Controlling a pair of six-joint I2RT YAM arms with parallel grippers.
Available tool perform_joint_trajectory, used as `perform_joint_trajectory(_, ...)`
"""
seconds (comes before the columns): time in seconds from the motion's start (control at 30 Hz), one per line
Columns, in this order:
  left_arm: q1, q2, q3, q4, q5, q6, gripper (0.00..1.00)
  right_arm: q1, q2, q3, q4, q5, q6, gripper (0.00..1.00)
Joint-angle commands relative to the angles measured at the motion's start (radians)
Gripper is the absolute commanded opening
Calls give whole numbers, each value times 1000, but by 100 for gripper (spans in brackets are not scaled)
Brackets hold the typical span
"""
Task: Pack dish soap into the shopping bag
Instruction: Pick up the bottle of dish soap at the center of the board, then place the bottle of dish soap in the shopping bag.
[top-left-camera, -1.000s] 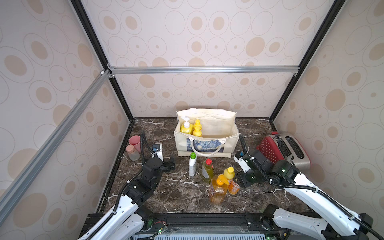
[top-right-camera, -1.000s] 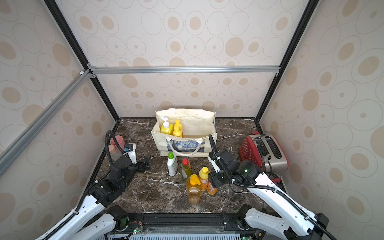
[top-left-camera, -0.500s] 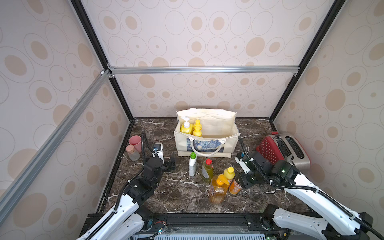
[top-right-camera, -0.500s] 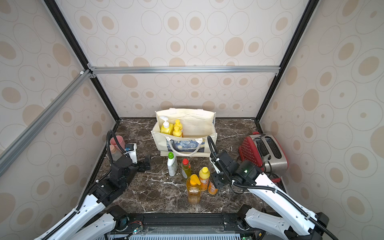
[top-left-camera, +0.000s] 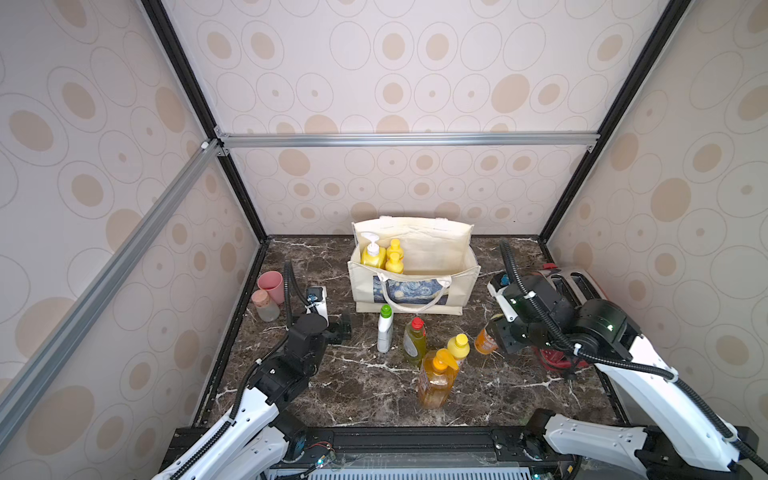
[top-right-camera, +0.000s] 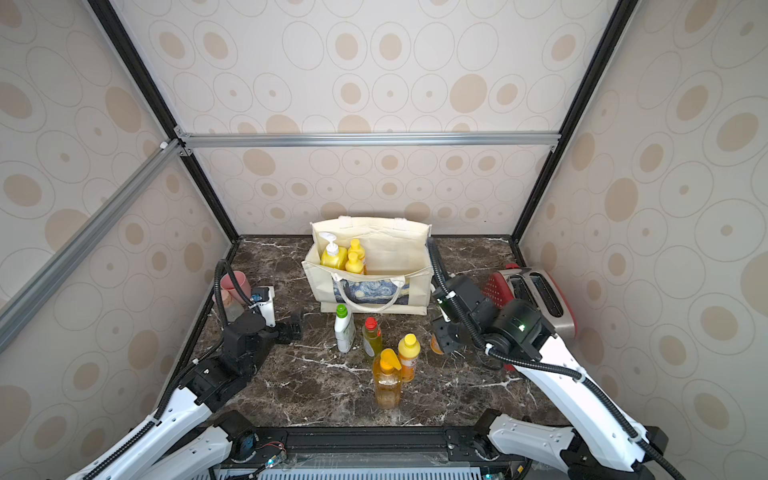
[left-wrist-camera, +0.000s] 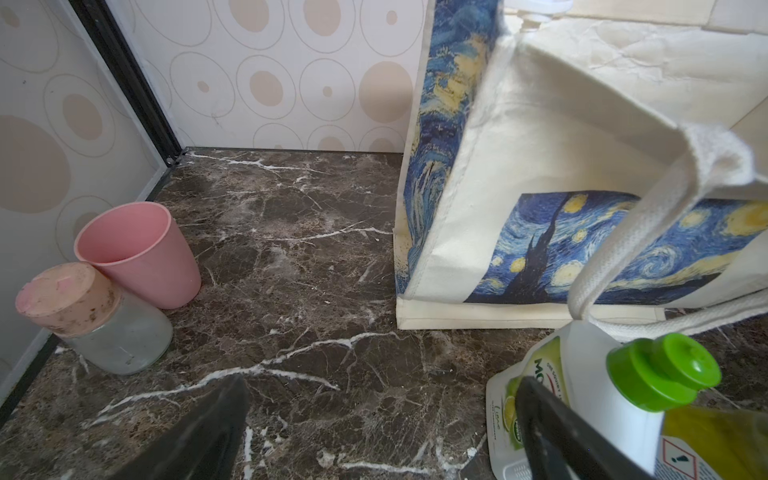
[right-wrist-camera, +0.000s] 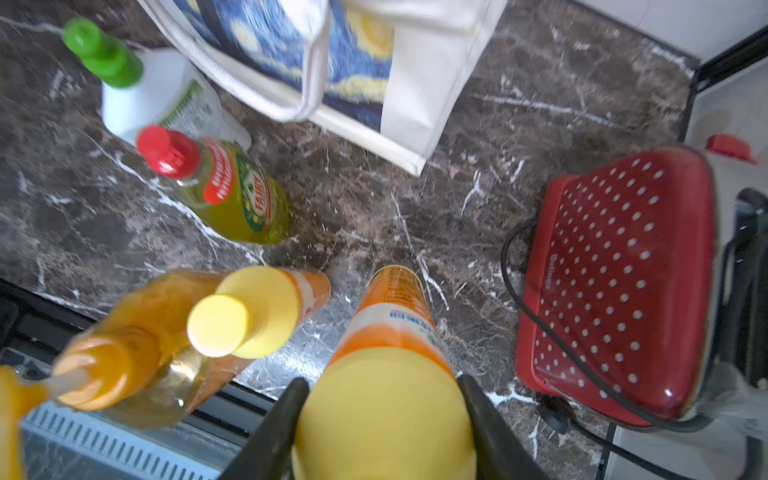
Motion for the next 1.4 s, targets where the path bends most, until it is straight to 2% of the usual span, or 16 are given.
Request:
perform_joint_trajectory(0.0, 4, -1, 27, 5, -6, 11, 99, 3, 34, 162, -2, 40, -76, 33)
perform_joint_trajectory(0.3, 4, 11, 33, 3, -5, 11, 99, 3, 234, 566, 15, -48, -205, 33)
perform_joint_trajectory(0.6, 6, 24, 42, -1, 0, 12, 99, -6, 451, 872, 108, -174, -285, 33)
perform_joint_trajectory(0.83, 8, 32, 47, -2, 4, 13, 99, -47, 501, 879, 295, -250, -290, 33)
perform_joint_trajectory(1.03, 9, 41, 52, -5, 8, 13, 99, -84, 553, 794, 494, -238, -292, 33)
perform_joint_trajectory(1.37, 12, 45, 52, -7, 12, 14, 99, -119, 782, 842, 588, -190, -313, 31)
